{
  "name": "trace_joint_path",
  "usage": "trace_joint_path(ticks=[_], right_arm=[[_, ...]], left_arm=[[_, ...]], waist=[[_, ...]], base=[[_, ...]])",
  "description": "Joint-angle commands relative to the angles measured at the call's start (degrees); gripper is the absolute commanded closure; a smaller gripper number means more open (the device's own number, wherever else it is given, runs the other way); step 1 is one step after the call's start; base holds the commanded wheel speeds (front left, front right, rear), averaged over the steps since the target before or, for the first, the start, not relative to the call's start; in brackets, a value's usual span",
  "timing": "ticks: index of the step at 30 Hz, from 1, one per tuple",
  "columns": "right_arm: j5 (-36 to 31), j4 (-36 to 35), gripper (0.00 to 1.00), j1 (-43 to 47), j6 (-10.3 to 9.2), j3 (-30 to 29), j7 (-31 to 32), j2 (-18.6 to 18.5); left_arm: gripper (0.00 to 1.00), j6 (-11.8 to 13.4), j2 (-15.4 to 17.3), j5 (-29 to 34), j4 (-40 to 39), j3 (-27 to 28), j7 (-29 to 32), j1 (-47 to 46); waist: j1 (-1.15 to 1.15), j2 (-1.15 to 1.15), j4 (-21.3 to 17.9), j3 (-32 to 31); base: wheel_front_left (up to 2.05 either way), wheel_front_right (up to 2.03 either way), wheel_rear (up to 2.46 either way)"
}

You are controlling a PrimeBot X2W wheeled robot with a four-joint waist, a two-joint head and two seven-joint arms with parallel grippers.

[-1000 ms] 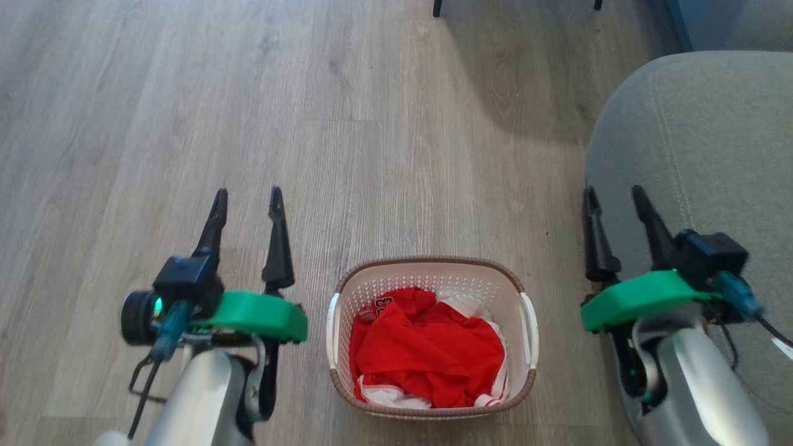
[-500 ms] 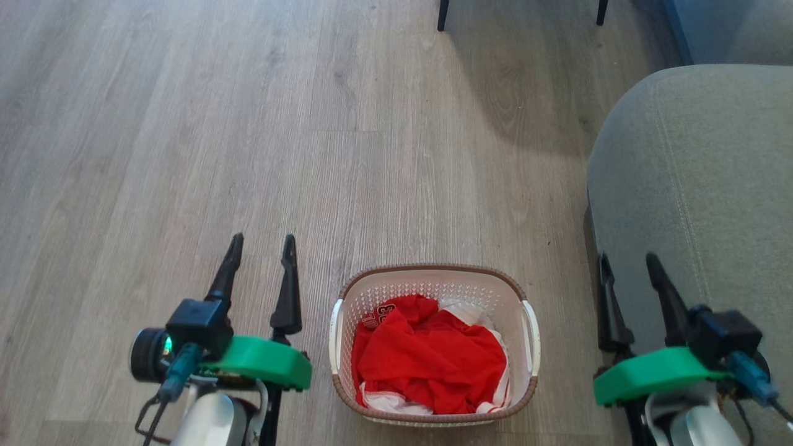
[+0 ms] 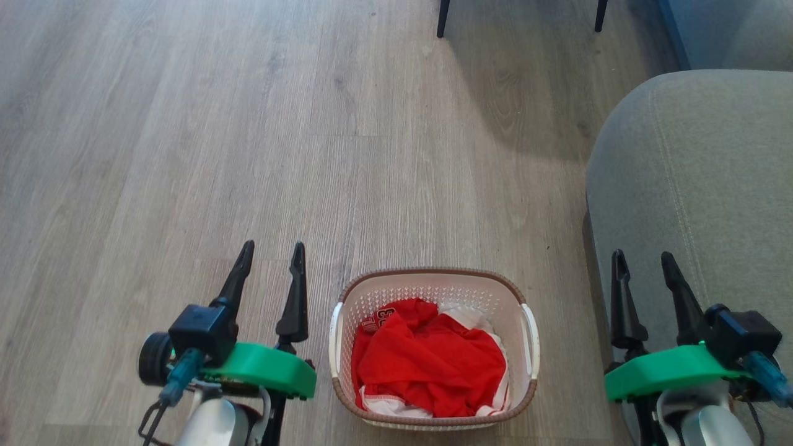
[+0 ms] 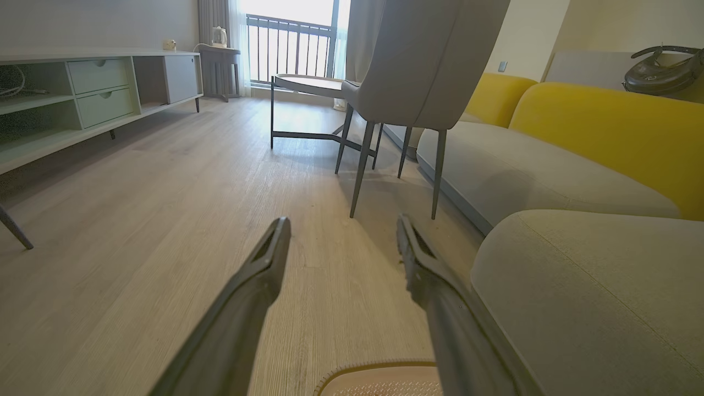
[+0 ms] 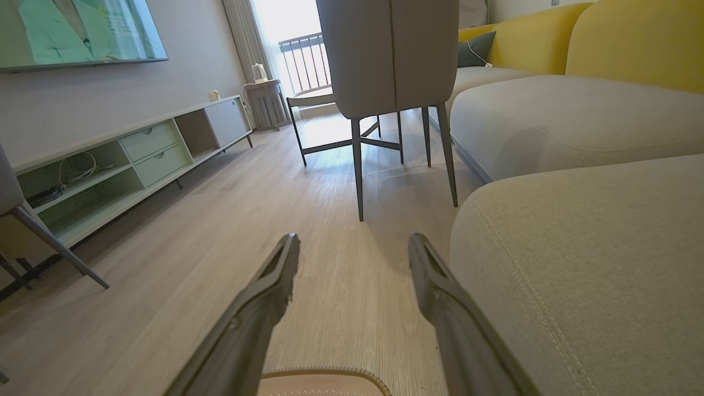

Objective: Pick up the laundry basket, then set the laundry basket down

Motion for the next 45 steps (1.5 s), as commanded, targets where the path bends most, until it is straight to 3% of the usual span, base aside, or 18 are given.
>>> trace_joint_path(ticks=[1, 30, 45], right_arm=[[0.1, -2.1, 0.00, -1.4, 0.40, 1.1, -0.7, -0.3], [-0.1, -1.7, 0.00, -1.5, 0.40, 2.0, -0.7, -0.3], [-0.4, -1.7, 0.00, -1.8, 0.40, 2.3, -0.7, -0.3]], left_arm=[[0.00, -0.1, -0.2, 0.4, -2.2, 2.1, -0.3, -1.3], [0.00, -0.5, -0.2, -0.1, -2.8, 2.7, -0.3, -0.5], [0.00, 0.8, -0.2, 0.1, -2.4, 2.5, -0.3, -1.1]], waist=[[0.00, 0.00, 0.0, 0.0], [0.00, 0.00, -0.3, -0.4], [0.00, 0.00, -1.0, -0.6]], base=[[0.00, 0.00, 0.00], [0.00, 0.00, 0.00], [0.00, 0.00, 0.00]])
